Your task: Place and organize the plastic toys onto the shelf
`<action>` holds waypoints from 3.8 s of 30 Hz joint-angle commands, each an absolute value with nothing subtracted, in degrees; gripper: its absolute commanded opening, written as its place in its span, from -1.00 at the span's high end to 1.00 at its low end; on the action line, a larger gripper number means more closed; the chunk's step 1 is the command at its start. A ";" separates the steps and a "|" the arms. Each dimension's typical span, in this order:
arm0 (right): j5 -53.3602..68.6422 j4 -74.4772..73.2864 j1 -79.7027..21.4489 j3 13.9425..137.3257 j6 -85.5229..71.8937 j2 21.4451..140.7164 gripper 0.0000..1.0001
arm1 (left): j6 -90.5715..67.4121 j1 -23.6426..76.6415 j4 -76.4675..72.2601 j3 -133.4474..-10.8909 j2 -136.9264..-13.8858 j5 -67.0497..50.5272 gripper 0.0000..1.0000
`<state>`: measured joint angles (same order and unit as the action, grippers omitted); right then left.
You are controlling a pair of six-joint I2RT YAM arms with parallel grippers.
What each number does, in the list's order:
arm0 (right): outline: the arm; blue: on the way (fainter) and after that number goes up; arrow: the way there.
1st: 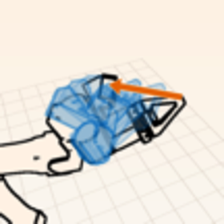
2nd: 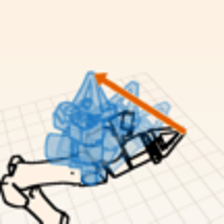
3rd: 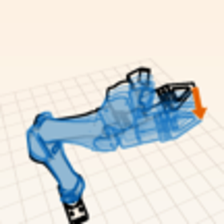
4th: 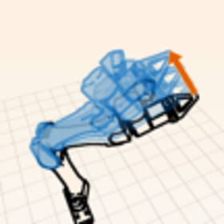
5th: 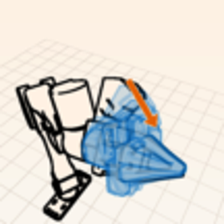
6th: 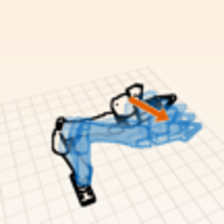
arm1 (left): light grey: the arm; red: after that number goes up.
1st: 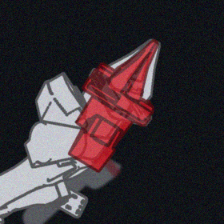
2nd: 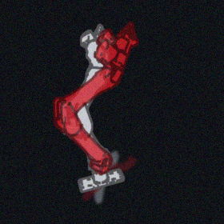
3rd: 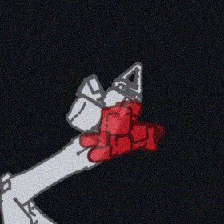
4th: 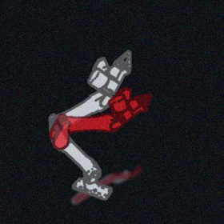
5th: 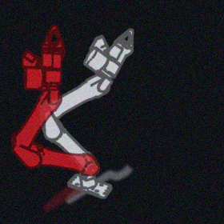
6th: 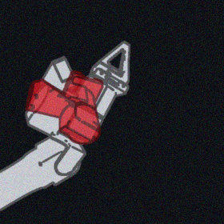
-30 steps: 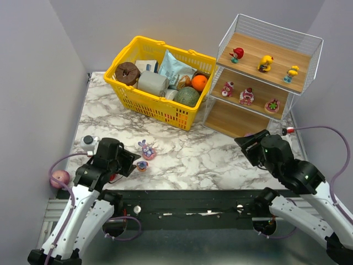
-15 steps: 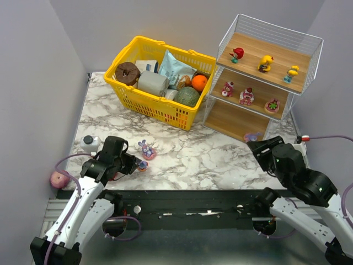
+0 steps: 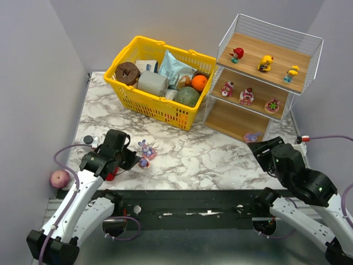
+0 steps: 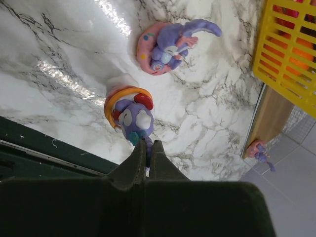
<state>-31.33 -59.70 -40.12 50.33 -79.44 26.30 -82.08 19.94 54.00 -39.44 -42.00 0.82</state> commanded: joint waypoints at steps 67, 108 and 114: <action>-36.12 -75.06 -40.34 64.95 -69.43 22.24 -0.23 | -105.38 57.21 52.46 -124.43 -126.03 31.72 0.97; -19.52 -67.77 -40.34 48.43 -68.29 28.65 -0.48 | -126.74 66.97 52.92 -83.50 -102.83 31.38 0.39; -18.46 -66.53 -40.34 47.90 -66.88 29.35 -0.54 | -126.12 66.53 51.94 -82.44 -102.04 31.46 0.01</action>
<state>-19.97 -68.38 -40.12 48.38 -68.64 28.88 -113.89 66.98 52.93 -82.78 -104.22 30.68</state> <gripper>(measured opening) 0.761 0.437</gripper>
